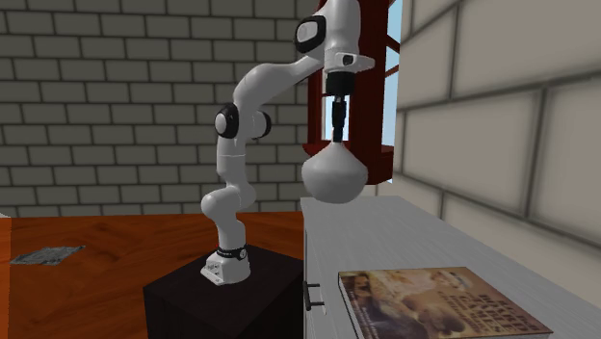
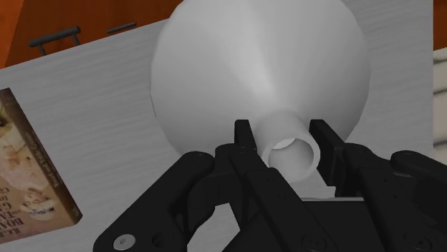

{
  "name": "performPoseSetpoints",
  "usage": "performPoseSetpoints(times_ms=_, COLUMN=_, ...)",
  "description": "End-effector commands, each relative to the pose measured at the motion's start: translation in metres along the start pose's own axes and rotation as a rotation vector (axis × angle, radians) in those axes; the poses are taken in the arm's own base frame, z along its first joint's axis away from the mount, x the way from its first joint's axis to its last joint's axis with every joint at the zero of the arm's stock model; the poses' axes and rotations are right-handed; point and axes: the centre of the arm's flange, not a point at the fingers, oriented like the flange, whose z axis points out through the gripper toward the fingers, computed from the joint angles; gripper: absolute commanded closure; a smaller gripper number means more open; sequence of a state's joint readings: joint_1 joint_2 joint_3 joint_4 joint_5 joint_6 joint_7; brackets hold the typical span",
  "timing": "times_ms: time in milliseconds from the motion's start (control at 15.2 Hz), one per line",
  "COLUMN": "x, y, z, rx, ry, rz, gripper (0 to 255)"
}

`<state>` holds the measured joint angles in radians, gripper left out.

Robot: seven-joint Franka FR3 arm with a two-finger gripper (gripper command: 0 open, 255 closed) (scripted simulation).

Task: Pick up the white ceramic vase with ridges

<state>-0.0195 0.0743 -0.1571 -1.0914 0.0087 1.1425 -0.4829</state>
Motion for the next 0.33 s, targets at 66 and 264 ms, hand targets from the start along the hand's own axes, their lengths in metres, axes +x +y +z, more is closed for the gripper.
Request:
performPoseSetpoints(times_ms=66, x=-0.001, y=0.0, z=-0.016, rx=0.0, ry=0.001, rz=0.0, gripper=255)
performPoseSetpoints(times_ms=264, x=-0.001, y=0.0, z=-0.022, rx=0.0, ry=0.001, rz=0.0, gripper=255)
